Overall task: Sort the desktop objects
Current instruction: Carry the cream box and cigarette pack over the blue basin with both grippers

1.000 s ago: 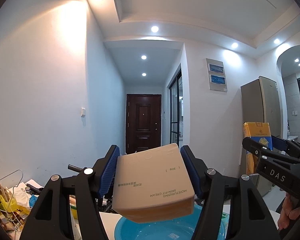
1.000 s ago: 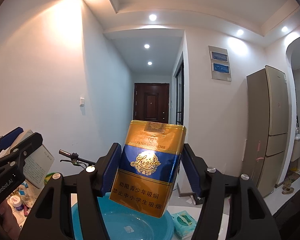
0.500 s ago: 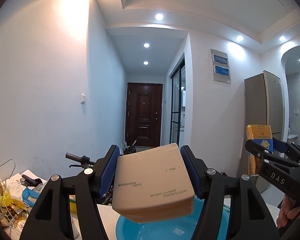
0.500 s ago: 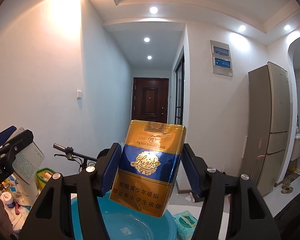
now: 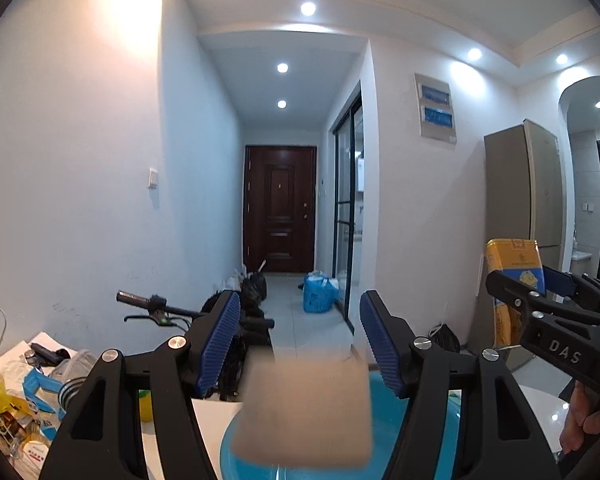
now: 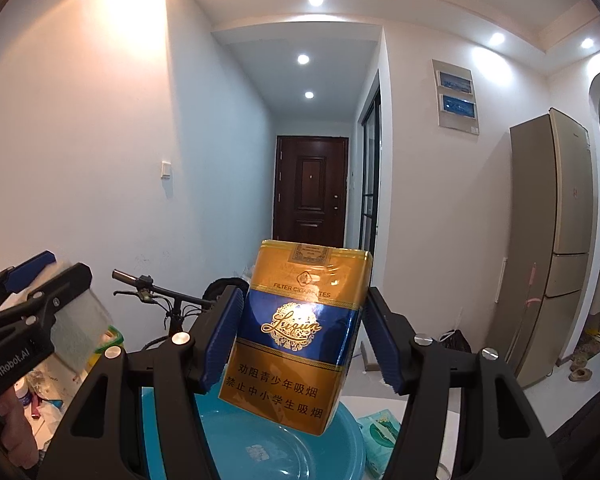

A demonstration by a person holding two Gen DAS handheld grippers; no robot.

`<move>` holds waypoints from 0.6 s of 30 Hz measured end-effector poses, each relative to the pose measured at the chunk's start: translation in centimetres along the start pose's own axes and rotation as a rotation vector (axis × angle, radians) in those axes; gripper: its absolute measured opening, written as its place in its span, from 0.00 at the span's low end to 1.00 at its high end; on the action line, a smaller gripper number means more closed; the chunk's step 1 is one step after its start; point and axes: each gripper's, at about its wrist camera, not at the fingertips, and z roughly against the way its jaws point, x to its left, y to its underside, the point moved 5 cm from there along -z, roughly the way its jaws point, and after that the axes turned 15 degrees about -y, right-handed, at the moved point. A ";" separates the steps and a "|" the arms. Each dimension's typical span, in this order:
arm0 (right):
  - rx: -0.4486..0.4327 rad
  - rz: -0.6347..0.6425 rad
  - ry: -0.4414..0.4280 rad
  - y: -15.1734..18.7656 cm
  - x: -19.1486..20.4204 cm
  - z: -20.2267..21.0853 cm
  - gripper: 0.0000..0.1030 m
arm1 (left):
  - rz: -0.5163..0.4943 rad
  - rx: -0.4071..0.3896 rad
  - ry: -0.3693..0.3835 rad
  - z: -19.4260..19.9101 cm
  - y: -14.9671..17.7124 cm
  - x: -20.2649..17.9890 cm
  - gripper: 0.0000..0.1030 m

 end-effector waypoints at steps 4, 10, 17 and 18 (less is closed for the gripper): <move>0.051 -0.031 -0.015 1.4 -0.8 -1.7 0.58 | -0.021 0.066 0.010 -2.9 1.7 -0.8 0.63; 0.142 -0.039 -0.013 3.5 -1.7 -4.6 0.58 | -0.057 0.230 0.022 -7.6 5.3 -2.2 0.52; 0.279 -0.096 -0.050 7.0 -3.5 -8.4 0.58 | -0.101 0.434 -0.015 -13.2 10.4 -2.3 0.52; 0.299 -0.105 -0.058 7.6 -3.6 -8.8 0.58 | -0.102 0.463 -0.015 -13.8 11.0 -2.2 0.52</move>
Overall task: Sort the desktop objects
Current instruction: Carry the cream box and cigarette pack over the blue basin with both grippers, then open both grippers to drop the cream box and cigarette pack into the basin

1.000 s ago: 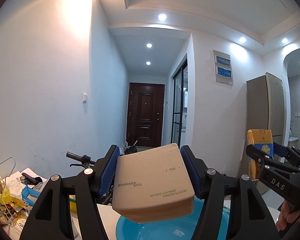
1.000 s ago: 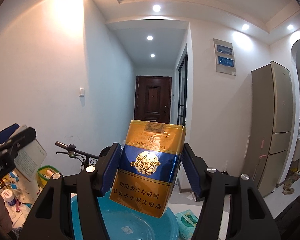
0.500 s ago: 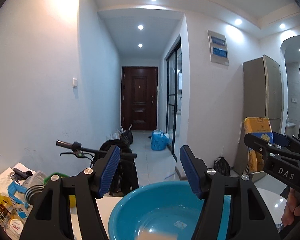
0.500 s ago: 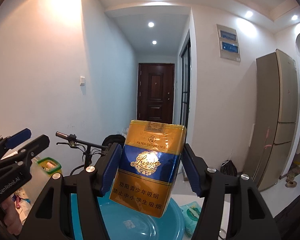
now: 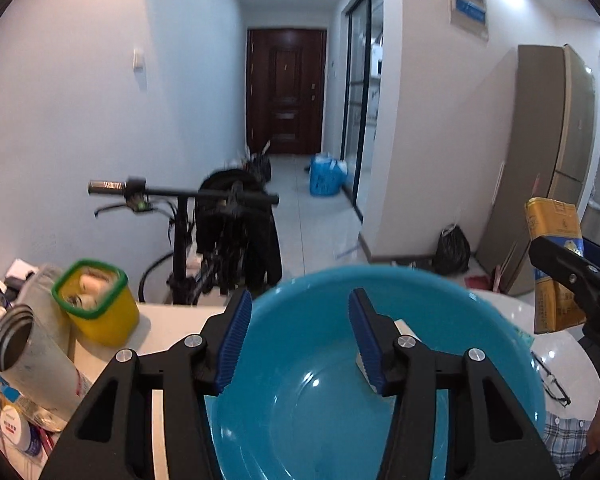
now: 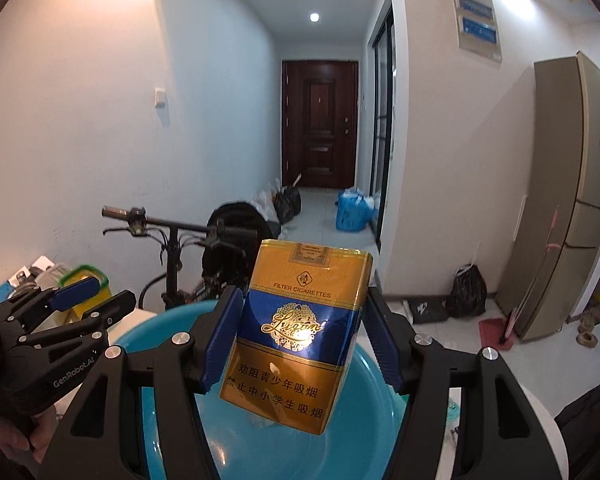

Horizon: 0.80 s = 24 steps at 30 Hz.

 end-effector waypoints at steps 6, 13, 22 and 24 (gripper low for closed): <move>0.134 -0.077 -0.066 2.8 -1.8 -3.6 0.58 | -0.009 0.140 -0.003 -3.8 1.9 0.0 0.52; 0.295 -0.115 -0.090 6.0 -3.1 -6.4 0.58 | -0.053 0.234 -0.080 -6.1 3.5 0.3 0.52; 0.418 -0.106 -0.065 8.1 -3.6 -8.9 0.58 | -0.091 0.283 -0.077 -7.2 4.3 -0.1 0.52; 0.437 -0.114 -0.066 8.4 -3.8 -9.2 0.58 | -0.088 0.291 -0.073 -7.4 4.4 0.0 0.52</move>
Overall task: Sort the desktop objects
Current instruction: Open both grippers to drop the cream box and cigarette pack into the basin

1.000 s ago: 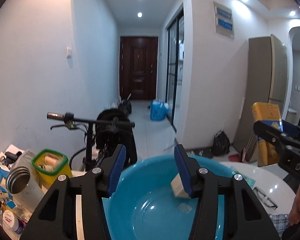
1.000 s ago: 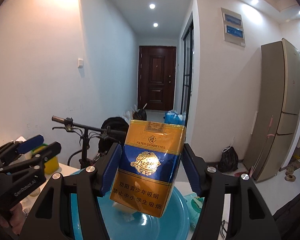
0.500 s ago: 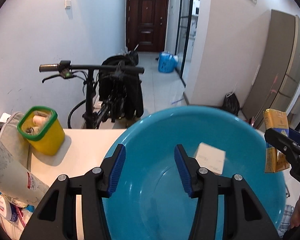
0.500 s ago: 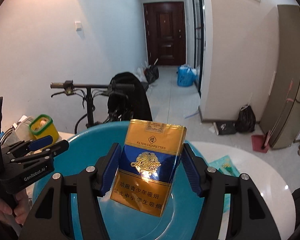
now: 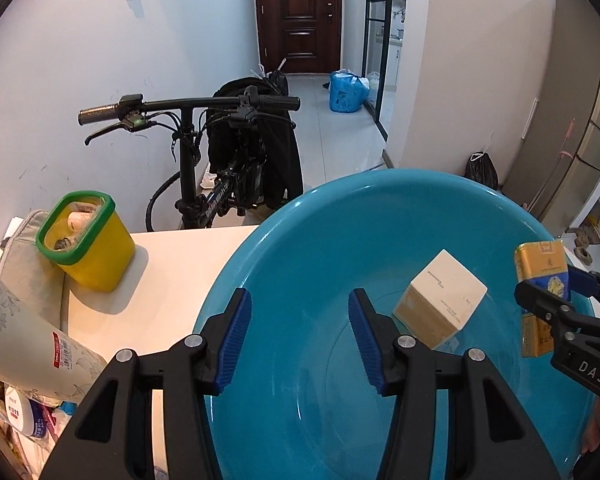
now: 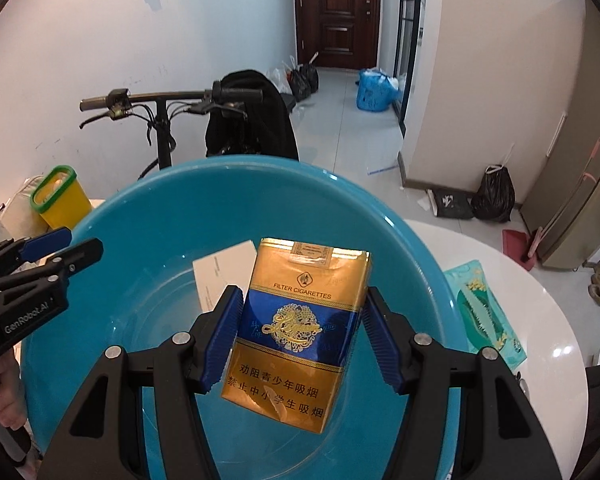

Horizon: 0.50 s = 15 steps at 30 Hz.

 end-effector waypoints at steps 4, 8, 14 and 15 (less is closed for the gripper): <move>0.030 -0.014 0.003 0.2 -0.4 -0.3 0.58 | 0.007 0.018 0.014 -0.2 0.1 0.1 0.52; 0.049 -0.008 0.008 0.4 -0.4 -0.6 0.58 | 0.002 0.023 0.015 -0.3 0.2 0.0 0.52; 0.056 0.004 0.009 0.5 -0.2 -0.7 0.58 | -0.006 0.021 0.008 -0.3 0.2 -0.1 0.52; 0.056 0.004 0.010 0.4 -0.2 -0.7 0.58 | -0.004 0.023 0.010 -0.4 0.2 0.0 0.52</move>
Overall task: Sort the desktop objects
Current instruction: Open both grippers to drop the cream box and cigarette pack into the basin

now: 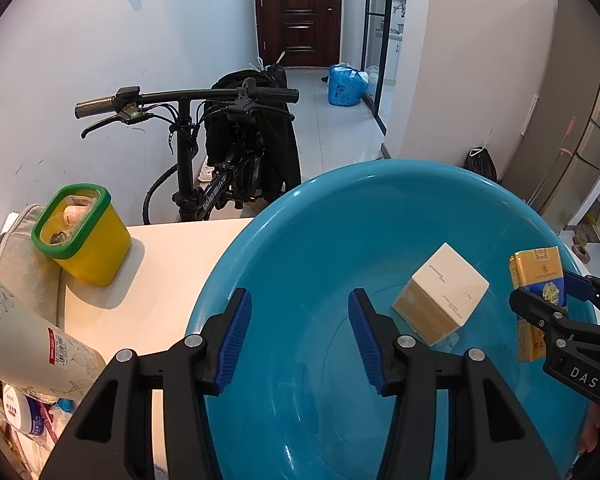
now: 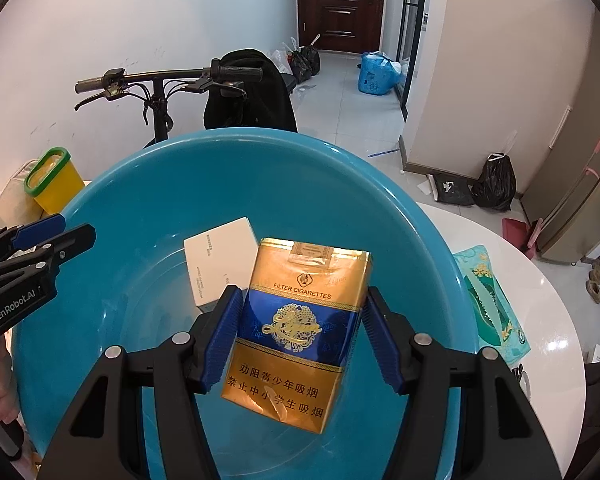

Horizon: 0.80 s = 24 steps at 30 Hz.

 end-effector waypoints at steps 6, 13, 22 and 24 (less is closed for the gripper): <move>-0.002 0.002 0.001 0.0 0.1 0.0 0.58 | 0.002 0.003 0.004 -0.1 0.0 0.1 0.52; -0.002 0.004 0.005 -0.2 0.3 -0.2 0.61 | 0.006 0.005 0.005 -0.1 0.0 0.2 0.52; -0.025 -0.003 0.017 -0.6 0.3 0.4 0.67 | -0.002 -0.052 -0.016 1.0 -0.2 0.3 0.66; -0.037 -0.005 0.017 -0.7 0.3 0.7 0.67 | -0.012 -0.066 -0.014 1.4 -0.3 0.0 0.70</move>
